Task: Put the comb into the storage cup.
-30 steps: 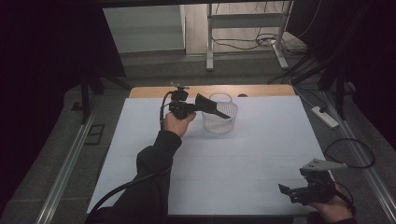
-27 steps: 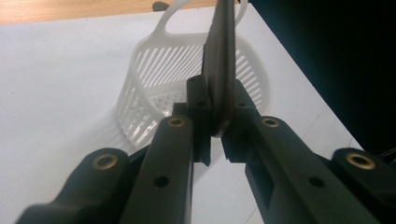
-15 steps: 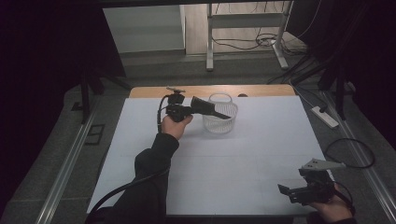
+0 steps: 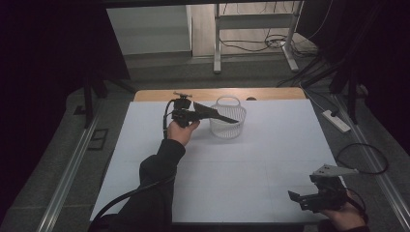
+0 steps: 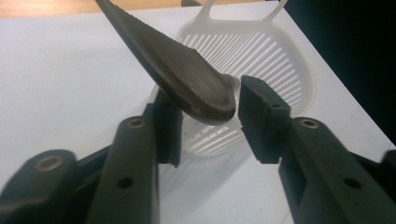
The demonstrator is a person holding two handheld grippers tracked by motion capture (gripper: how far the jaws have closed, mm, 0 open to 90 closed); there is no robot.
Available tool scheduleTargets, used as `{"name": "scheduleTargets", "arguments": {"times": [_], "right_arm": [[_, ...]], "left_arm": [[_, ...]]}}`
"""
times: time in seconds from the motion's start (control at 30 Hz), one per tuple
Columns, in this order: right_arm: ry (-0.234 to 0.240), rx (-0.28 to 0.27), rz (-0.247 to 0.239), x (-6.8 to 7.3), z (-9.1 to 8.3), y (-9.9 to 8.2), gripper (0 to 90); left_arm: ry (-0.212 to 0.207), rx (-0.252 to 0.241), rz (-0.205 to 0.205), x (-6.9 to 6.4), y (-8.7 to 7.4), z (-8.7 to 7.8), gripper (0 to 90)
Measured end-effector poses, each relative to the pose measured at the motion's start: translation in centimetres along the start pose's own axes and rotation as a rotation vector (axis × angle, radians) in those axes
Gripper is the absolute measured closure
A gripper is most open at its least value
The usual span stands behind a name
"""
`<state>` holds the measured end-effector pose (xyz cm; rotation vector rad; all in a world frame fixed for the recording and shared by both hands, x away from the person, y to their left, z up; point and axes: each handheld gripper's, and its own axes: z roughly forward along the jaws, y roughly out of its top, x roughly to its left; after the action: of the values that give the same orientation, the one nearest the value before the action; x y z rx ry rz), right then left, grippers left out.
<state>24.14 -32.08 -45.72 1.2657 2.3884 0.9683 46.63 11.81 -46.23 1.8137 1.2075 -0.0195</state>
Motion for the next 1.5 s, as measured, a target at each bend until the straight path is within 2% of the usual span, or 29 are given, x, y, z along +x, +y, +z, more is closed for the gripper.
{"name": "scheduleTargets", "arguments": {"times": [0.27, 0.4, 0.63, 0.7, 0.83, 0.93, 1.27, 1.5], "right_arm": [[0.0, -0.002, -0.001, 0.0, 0.0, 0.0, 0.4], [0.0, -0.006, 0.0, 0.0, -0.1, 0.0, 0.2], [0.0, -0.004, -0.002, 0.0, 0.0, 0.0, 0.1], [0.001, -0.005, -0.001, 0.0, -0.1, 0.0, 0.1], [0.001, -0.006, -0.001, 0.0, -0.1, 0.0, 0.1], [0.001, -0.006, -0.002, 0.0, -0.1, 0.0, 0.0], [0.001, -0.006, -0.001, 0.0, -0.1, 0.0, 0.0], [-0.001, -0.006, -0.001, 0.0, -0.1, 0.0, 0.0]], "left_arm": [[0.078, -0.032, 0.068, -0.2, 0.2, -1.0, 32.6], [0.094, -0.039, 0.099, -0.3, -0.1, -1.3, 20.9], [0.128, 0.003, 0.182, -0.9, -0.5, -1.2, 9.1], [0.128, 0.02, 0.194, -1.0, -0.5, -1.2, 8.1], [0.127, 0.023, 0.206, -1.0, -0.8, -1.3, 5.5], [0.119, 0.016, 0.212, -1.0, -1.1, -1.5, 4.4], [0.13, 0.008, 0.259, -1.2, -1.8, -1.9, 1.0], [0.125, -0.008, 0.261, -1.1, -2.3, -2.6, 0.1]]}}
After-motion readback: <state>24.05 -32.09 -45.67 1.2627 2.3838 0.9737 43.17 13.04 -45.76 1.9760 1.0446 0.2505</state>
